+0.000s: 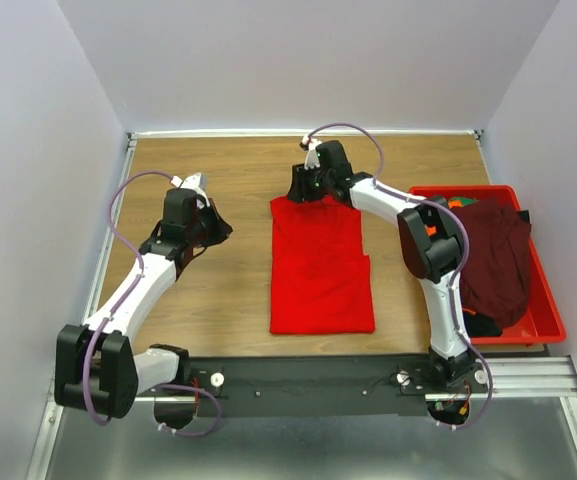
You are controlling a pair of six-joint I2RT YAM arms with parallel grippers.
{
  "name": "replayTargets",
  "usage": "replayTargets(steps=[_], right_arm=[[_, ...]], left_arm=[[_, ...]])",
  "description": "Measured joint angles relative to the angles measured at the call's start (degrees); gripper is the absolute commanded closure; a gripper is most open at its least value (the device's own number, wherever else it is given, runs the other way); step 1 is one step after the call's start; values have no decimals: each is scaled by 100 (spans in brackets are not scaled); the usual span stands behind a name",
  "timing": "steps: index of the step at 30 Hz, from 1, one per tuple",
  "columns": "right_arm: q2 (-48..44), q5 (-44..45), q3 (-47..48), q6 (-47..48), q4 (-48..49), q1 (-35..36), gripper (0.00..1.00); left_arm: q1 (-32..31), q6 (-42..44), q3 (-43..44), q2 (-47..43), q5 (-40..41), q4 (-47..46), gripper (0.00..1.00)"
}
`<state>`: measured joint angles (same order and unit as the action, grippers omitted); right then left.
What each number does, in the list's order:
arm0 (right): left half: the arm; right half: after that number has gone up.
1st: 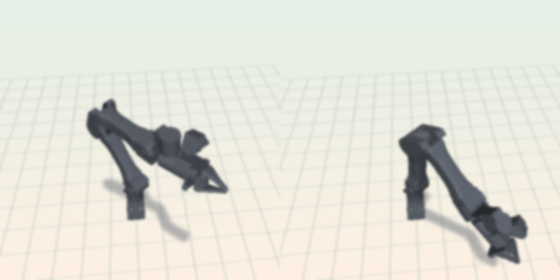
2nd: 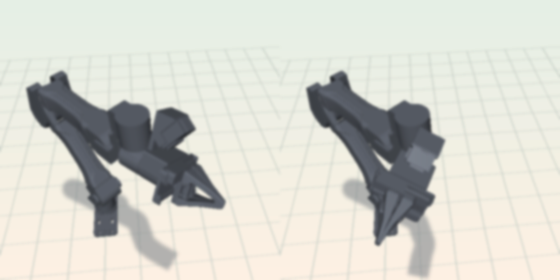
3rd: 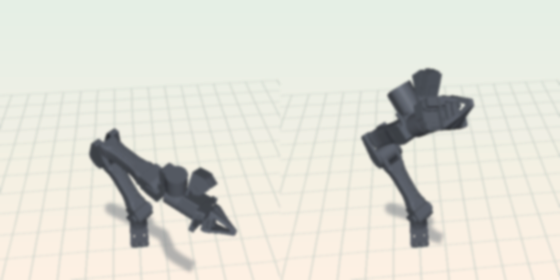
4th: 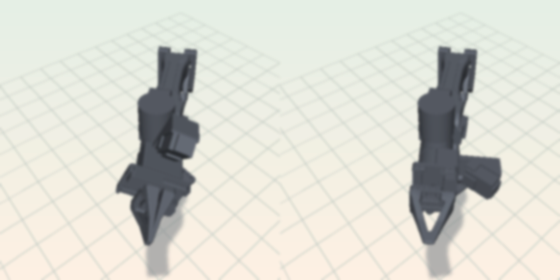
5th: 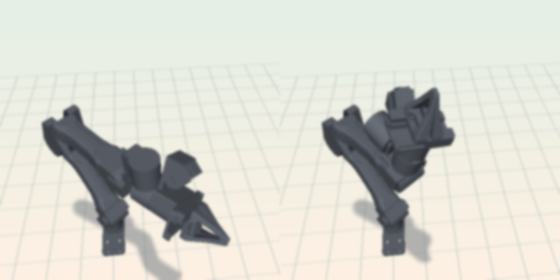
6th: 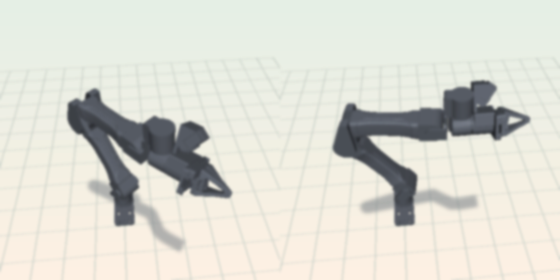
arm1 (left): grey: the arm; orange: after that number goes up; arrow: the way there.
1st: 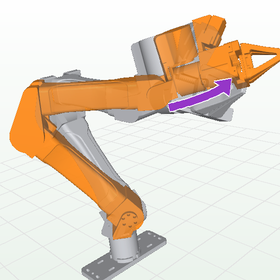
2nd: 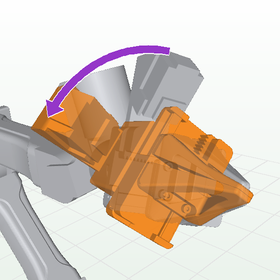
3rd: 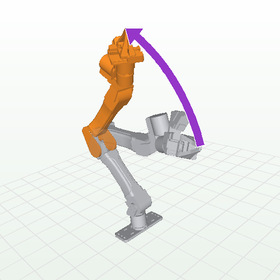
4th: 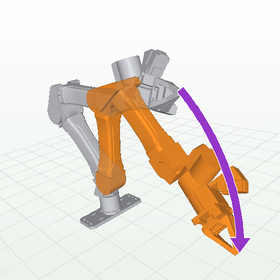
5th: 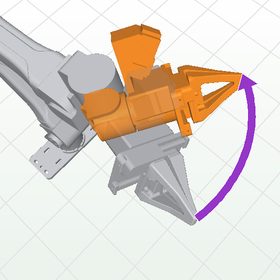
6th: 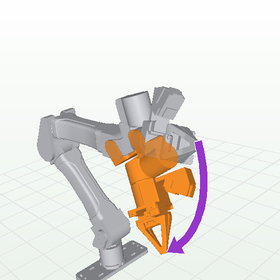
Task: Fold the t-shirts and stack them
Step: Fold the tshirt
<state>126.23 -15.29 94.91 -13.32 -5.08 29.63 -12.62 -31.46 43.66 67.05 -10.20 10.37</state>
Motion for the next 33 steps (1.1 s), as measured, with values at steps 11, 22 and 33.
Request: replayTargets(steps=[11,22,33], right_arm=[[603,-658,446,293,70,70,49],[774,-710,601,293,76,195,57],[772,-570,544,286,76,210,86]], left_arm=[[398,474,-61,334,-505,-57,99],[444,577,-61,459,-675,-136,99],[463,487,-177,551,-1036,-437,96]])
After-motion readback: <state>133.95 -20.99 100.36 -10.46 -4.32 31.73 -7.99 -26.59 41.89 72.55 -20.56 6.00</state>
